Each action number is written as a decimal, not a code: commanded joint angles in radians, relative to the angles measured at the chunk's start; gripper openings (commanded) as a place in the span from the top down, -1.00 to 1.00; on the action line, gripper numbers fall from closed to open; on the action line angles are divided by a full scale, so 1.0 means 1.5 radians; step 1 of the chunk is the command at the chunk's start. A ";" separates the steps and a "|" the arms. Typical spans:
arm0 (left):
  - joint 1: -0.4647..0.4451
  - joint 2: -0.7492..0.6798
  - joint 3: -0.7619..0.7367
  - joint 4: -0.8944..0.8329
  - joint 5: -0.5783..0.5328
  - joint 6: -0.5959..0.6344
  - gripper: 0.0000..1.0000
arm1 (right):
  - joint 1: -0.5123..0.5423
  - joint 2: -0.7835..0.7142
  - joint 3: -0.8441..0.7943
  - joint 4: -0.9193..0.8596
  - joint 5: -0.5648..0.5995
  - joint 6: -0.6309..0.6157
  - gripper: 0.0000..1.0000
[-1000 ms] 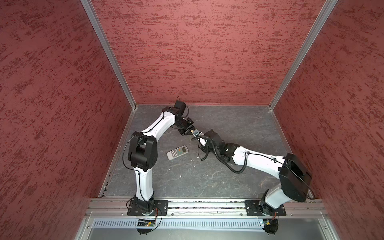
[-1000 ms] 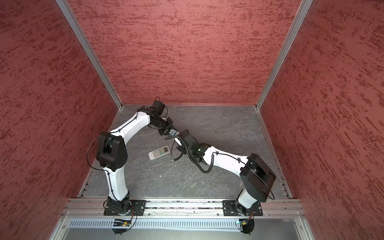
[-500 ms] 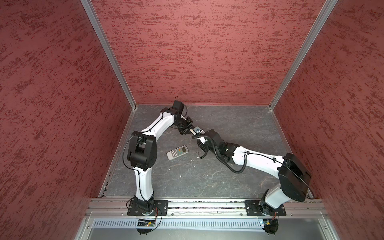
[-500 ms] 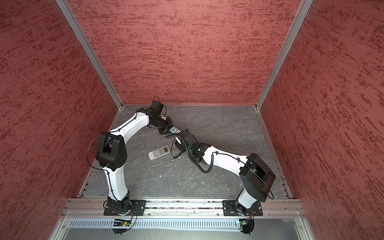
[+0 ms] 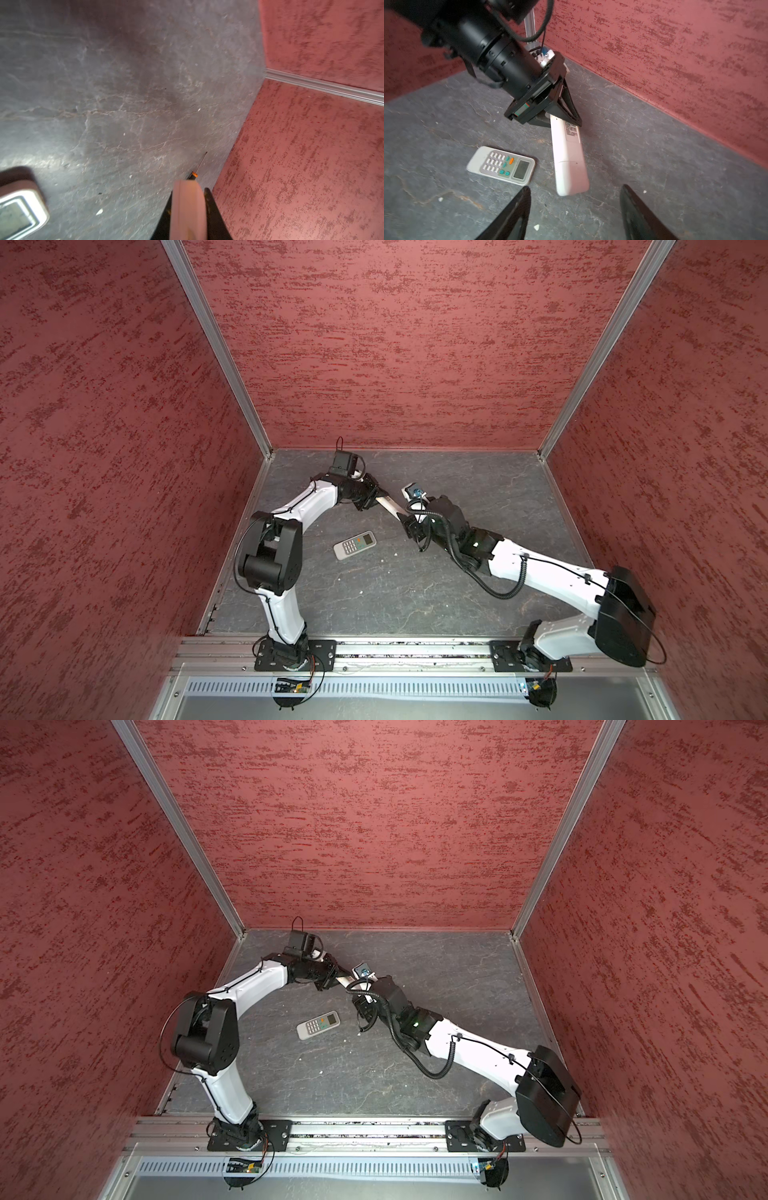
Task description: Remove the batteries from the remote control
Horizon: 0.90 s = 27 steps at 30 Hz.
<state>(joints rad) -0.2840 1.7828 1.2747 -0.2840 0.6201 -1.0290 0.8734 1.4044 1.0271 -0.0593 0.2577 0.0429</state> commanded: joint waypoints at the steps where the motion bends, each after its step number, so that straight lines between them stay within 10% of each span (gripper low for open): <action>1: -0.015 -0.027 -0.088 0.322 -0.028 -0.092 1.00 | -0.017 0.005 0.058 -0.094 -0.019 0.150 -0.36; 12: -0.052 -0.013 -0.241 0.722 -0.117 -0.173 1.00 | -0.119 0.000 0.044 -0.092 -0.160 0.451 -0.22; 27: -0.056 0.052 -0.288 1.024 -0.149 -0.312 1.00 | -0.193 0.029 0.053 -0.010 -0.256 0.524 -0.21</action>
<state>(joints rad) -0.3645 1.8519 0.8402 1.1030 0.4049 -1.4445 0.5957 1.4265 1.0725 -0.1112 -0.0845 0.7864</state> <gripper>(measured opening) 0.190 0.600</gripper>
